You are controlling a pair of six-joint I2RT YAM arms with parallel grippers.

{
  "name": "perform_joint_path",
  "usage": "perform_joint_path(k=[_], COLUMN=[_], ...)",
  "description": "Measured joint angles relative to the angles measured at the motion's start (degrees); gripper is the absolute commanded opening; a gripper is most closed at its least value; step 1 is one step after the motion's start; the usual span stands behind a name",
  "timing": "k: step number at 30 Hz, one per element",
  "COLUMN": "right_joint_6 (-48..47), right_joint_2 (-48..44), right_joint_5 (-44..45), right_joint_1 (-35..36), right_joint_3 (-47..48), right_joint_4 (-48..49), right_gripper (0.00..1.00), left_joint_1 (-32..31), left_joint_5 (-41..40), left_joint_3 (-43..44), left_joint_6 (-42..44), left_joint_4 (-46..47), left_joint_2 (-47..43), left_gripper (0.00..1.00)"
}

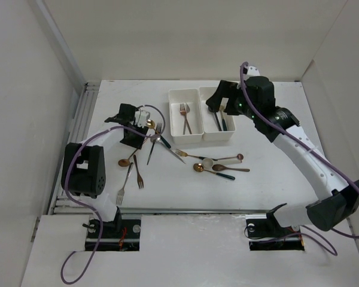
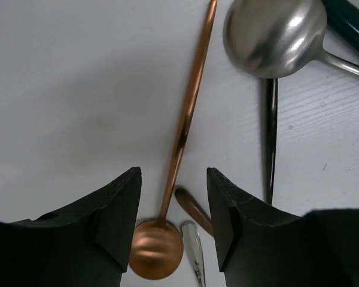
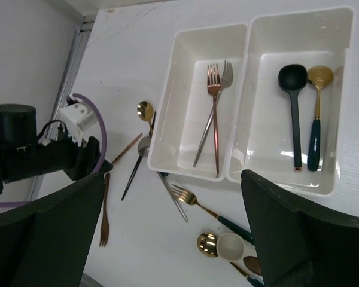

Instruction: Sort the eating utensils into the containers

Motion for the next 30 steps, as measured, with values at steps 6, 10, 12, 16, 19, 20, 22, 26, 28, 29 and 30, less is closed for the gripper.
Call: perform_joint_path(k=[6, 10, 12, 16, 19, 20, 22, 26, 28, 29, 30], right_joint_6=[0.0, 0.0, 0.0, 0.0, -0.59, -1.05, -2.51, -6.6, -8.72, -9.66, -10.6], right_joint_2=[1.18, 1.18, 1.18, 1.18, 1.25, 1.49, 2.05, 4.7, 6.75, 7.8, 8.81], right_joint_5=[-1.14, -1.05, -0.94, -0.66, -0.68, -0.85, -1.42, -5.53, -8.26, -9.77, -11.43], right_joint_1=[1.79, 1.9, 1.9, 1.9, 1.9, 1.9, 1.88, 1.36, 0.66, 0.09, -0.46], right_joint_3=[-0.07, -0.07, -0.07, -0.07, 0.07, 0.37, 1.31, 5.07, 7.72, 8.92, 10.1], right_joint_4=[-0.24, -0.24, -0.22, -0.22, -0.33, -0.5, -0.74, -2.47, -4.04, -4.55, -5.22], right_gripper=[1.0, 1.0, 1.0, 1.0, 1.0, 1.0, 1.0, 1.0, 1.0, 1.0, 1.0], left_joint_1=[-0.68, -0.68, -0.68, -0.74, -0.74, -0.74, -0.74, -0.68, -0.68, -0.7, -0.74], left_joint_5=[0.52, 0.74, 0.92, 0.59, 0.09, -0.37, -2.01, -4.17, -4.22, -3.74, -3.06], left_joint_3=[0.7, 0.31, 0.09, 0.09, 0.09, 0.09, 0.04, -0.55, -0.72, -0.74, -0.74], left_joint_6=[0.52, 1.64, 2.19, 4.44, 6.45, 7.43, 10.71, 20.96, 28.04, 32.46, 36.94], left_joint_4=[1.31, 1.57, 1.95, 3.02, 3.93, 4.37, 5.29, 6.27, 6.14, 6.12, 6.19], left_joint_2=[4.76, 5.79, 5.79, 6.08, 6.12, 6.12, 6.1, 4.46, 1.2, -1.18, -3.82], left_gripper=[0.41, 0.31, 0.09, 0.0, 0.0, 0.0, 0.0, 0.0, 0.0, 0.0, 0.0])
